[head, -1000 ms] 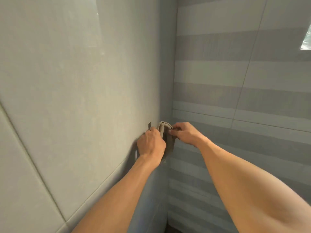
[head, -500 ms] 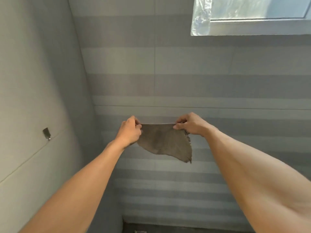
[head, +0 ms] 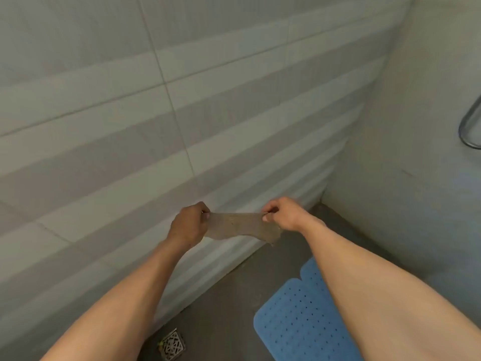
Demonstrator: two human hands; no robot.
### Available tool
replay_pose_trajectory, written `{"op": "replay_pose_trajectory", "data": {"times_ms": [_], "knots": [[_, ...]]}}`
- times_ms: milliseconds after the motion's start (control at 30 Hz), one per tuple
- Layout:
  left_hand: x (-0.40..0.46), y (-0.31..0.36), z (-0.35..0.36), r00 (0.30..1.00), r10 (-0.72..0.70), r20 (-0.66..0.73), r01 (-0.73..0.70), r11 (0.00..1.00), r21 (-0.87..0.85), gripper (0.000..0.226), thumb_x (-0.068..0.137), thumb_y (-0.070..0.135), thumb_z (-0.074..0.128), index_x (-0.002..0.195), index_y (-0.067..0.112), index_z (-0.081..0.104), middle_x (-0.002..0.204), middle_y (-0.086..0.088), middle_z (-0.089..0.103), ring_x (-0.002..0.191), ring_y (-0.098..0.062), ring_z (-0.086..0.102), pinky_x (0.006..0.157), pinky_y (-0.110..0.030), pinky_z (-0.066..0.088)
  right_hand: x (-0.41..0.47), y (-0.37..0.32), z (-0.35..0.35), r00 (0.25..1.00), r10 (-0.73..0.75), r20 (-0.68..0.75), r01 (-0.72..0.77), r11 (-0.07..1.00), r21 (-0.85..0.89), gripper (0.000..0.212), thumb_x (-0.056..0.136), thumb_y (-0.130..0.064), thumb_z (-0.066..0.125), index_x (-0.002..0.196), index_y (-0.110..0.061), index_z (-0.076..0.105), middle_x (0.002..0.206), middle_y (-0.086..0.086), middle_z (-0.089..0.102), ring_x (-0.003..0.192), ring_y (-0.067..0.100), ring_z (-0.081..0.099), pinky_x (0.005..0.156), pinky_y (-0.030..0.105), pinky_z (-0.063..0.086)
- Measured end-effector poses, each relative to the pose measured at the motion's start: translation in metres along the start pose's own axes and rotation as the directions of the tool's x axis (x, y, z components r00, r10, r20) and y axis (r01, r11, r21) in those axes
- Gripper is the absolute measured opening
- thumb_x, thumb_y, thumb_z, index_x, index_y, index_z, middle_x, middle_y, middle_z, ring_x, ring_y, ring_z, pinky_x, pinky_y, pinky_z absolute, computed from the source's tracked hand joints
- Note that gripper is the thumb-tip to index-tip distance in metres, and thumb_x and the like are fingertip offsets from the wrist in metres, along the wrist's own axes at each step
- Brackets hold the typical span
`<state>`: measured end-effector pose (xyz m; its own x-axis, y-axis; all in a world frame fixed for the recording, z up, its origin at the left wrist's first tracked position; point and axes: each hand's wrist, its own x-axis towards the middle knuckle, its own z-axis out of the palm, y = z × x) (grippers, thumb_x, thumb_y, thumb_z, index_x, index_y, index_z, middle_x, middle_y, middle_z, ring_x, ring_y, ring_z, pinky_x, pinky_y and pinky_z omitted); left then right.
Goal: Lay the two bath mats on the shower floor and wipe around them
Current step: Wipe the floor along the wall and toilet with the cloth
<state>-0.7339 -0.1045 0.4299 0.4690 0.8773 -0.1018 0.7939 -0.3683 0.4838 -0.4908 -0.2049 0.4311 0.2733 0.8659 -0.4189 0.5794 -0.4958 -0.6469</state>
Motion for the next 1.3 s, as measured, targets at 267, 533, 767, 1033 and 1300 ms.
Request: {"op": "replay_pose_trajectory", "data": {"times_ms": [267, 533, 767, 1033, 1300], "knots": [[0.067, -0.045, 0.192, 0.970, 0.101, 0.220, -0.121, 0.990, 0.076, 0.020, 0.099, 0.017, 0.042, 0.100, 0.017, 0.062, 0.098, -0.004, 0.064, 0.088, -0.024, 0.059, 0.076, -0.038, 0.051, 0.058, 0.166, 0.114, 0.964, 0.254, -0.073, -0.238, 0.955, 0.180, 0.019, 0.093, -0.025, 0.065, 0.110, -0.019, 0.071, 0.109, 0.003, 0.071, 0.101, 0.017, 0.060, 0.084, 0.021, 0.040], [0.097, -0.176, 0.413, 0.950, 0.031, 0.310, -0.141, 0.930, 0.339, 0.018, 0.094, 0.014, 0.044, 0.104, 0.011, 0.058, 0.102, -0.012, 0.062, 0.091, -0.033, 0.060, 0.078, -0.043, 0.052, 0.155, 0.322, 0.313, 0.957, 0.278, 0.079, -0.289, 0.919, 0.269, 0.013, 0.092, -0.020, 0.060, 0.102, -0.018, 0.068, 0.093, 0.000, 0.067, 0.086, 0.017, 0.062, 0.078, 0.030, 0.050], [0.137, -0.282, 0.581, 0.846, 0.053, 0.531, -0.447, 0.613, 0.651, 0.026, 0.096, 0.018, 0.043, 0.120, 0.014, 0.052, 0.119, -0.010, 0.056, 0.108, -0.028, 0.058, 0.088, -0.035, 0.044, 0.237, 0.433, 0.477, 0.923, 0.275, 0.268, -0.354, 0.881, 0.313, 0.011, 0.093, -0.018, 0.058, 0.097, -0.015, 0.068, 0.099, 0.009, 0.070, 0.097, 0.028, 0.069, 0.087, 0.041, 0.058], [0.203, -0.317, 0.759, 0.863, 0.320, 0.391, -0.500, 0.646, 0.576, 0.035, 0.090, 0.007, 0.051, 0.124, 0.009, 0.057, 0.126, -0.017, 0.056, 0.112, -0.035, 0.055, 0.092, -0.042, 0.043, 0.329, 0.552, 0.545, 0.914, 0.382, -0.137, -0.394, 0.915, -0.083, 0.031, 0.091, -0.019, 0.050, 0.119, -0.010, 0.060, 0.119, 0.013, 0.062, 0.111, 0.033, 0.061, 0.091, 0.040, 0.050], [0.182, -0.392, 0.813, 0.779, 0.593, 0.204, -0.627, 0.720, 0.299, 0.049, 0.097, 0.029, 0.037, 0.131, -0.002, 0.053, 0.135, -0.023, 0.053, 0.124, -0.038, 0.051, 0.107, -0.048, 0.040, 0.344, 0.534, 0.650, 0.761, 0.037, -0.648, -0.151, 0.981, -0.121, 0.047, 0.081, -0.017, 0.036, 0.115, -0.001, 0.065, 0.119, 0.017, 0.064, 0.104, 0.034, 0.065, 0.091, 0.041, 0.053]]}}
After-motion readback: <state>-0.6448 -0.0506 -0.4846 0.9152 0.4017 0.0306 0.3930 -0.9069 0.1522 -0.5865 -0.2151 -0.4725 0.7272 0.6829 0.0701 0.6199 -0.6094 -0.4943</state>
